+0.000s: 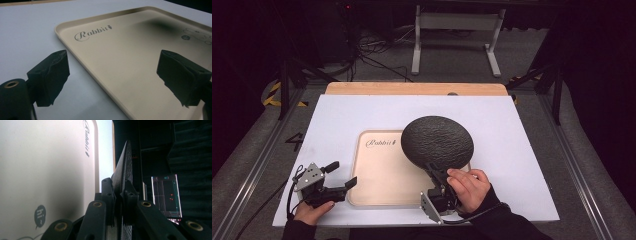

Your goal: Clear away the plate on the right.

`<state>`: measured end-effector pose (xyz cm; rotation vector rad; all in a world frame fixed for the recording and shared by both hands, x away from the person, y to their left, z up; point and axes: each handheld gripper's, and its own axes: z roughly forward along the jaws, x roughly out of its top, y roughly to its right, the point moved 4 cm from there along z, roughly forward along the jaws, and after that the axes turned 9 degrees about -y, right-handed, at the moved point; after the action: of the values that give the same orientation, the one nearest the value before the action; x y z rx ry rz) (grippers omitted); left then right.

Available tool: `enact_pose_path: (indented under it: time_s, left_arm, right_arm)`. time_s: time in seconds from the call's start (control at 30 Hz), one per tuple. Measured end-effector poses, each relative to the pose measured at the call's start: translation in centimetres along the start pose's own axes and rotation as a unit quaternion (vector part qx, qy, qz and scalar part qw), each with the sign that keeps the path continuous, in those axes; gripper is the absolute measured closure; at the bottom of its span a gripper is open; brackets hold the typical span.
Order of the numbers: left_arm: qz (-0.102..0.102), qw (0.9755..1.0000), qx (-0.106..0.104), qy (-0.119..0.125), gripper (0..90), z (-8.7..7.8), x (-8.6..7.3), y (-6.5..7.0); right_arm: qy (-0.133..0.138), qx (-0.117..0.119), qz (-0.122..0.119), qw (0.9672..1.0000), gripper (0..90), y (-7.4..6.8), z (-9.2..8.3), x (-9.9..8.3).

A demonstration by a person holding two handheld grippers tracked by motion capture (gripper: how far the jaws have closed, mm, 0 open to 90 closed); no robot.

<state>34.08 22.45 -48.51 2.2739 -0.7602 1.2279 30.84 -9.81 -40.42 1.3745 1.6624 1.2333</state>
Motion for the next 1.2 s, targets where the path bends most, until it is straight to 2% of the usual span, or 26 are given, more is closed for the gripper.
enact_pose_path:
  time_s: [0.17,0.43,0.77,1.2]
  left_arm:
    - [0.0,1.0,-0.002,0.0,11.7,0.0,0.0,0.0]
    - [0.001,1.0,-0.002,0.0,11.9,0.0,0.0,0.0]
    - [0.001,1.0,-0.003,-0.001,11.9,0.0,0.0,0.0]
    - [0.001,1.0,-0.004,-0.001,11.9,0.0,0.0,0.0]
  right_arm:
    - [0.008,0.002,0.001,1.0,83.7,0.1,0.2,0.7]
    - [0.019,0.006,-0.015,0.9997,83.6,-0.1,0.5,2.0]
    - [0.03,0.015,-0.024,0.9991,83.5,-0.5,1.2,3.2]
    - [0.034,0.03,-0.035,0.9984,83.5,-1.3,2.2,4.3]
